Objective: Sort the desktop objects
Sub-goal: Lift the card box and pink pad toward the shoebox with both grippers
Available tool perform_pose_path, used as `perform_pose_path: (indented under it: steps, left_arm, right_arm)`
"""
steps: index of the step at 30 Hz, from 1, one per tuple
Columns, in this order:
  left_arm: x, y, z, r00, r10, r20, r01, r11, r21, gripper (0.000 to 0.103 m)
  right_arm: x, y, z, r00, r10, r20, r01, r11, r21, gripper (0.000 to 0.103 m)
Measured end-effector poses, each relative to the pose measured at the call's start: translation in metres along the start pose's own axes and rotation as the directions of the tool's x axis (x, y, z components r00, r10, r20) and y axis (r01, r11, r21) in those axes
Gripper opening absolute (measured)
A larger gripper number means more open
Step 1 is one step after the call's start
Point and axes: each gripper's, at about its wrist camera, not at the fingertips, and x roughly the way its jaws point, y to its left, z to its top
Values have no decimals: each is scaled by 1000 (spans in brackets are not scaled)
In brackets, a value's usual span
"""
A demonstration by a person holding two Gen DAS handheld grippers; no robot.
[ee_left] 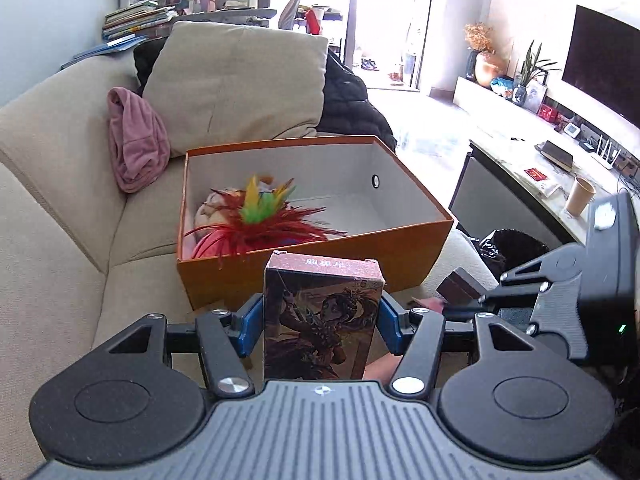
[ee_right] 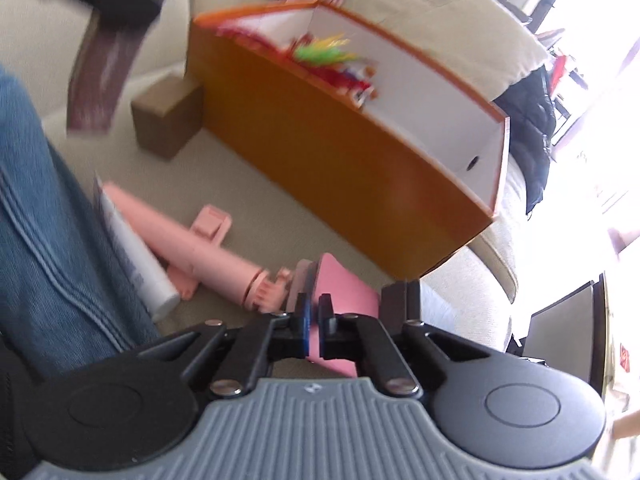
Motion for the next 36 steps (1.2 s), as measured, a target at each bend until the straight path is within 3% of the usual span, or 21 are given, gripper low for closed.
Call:
perform_pose_path:
  steps: [3, 8, 12, 15, 19, 23, 25, 27, 30, 36]
  left_arm:
    - [17, -9, 2, 1000, -9, -8, 10, 1000, 29, 68]
    - [48, -13, 6, 997, -69, 13, 69, 997, 28, 68]
    - [81, -13, -6, 992, -130, -5, 130, 991, 16, 68]
    - [100, -15, -17, 990, -121, -67, 122, 992, 19, 68]
    - [100, -21, -25, 993, -83, -85, 89, 994, 68, 68]
    - [93, -21, -29, 993, -74, -90, 80, 995, 55, 68]
    - [92, -22, -29, 994, -66, -88, 70, 997, 43, 68]
    - [90, -23, -30, 995, -56, -81, 59, 998, 37, 68]
    - [91, -30, -30, 997, -45, -65, 49, 997, 61, 68]
    - [92, -34, -30, 996, -71, -57, 75, 993, 86, 67]
  right_arm:
    - [-12, -17, 15, 998, 17, 53, -20, 997, 70, 0]
    - [-17, -50, 33, 985, 138, 105, -160, 954, 254, 0]
    - [1, -64, 26, 982, 169, 81, -187, 917, 352, 0]
    - [14, -69, 14, 980, 185, 68, -196, 890, 411, 0]
    - [14, -80, 4, 976, 208, 63, -213, 869, 447, 1]
    - [13, -84, -2, 960, 269, 78, -272, 833, 481, 6]
    - [11, -83, -2, 959, 268, 92, -279, 833, 478, 11]
    - [9, -80, 1, 958, 269, 96, -282, 841, 462, 33]
    - [5, -71, 3, 958, 273, 89, -285, 864, 415, 44]
    - [19, -51, 3, 974, 224, 32, -222, 920, 323, 42]
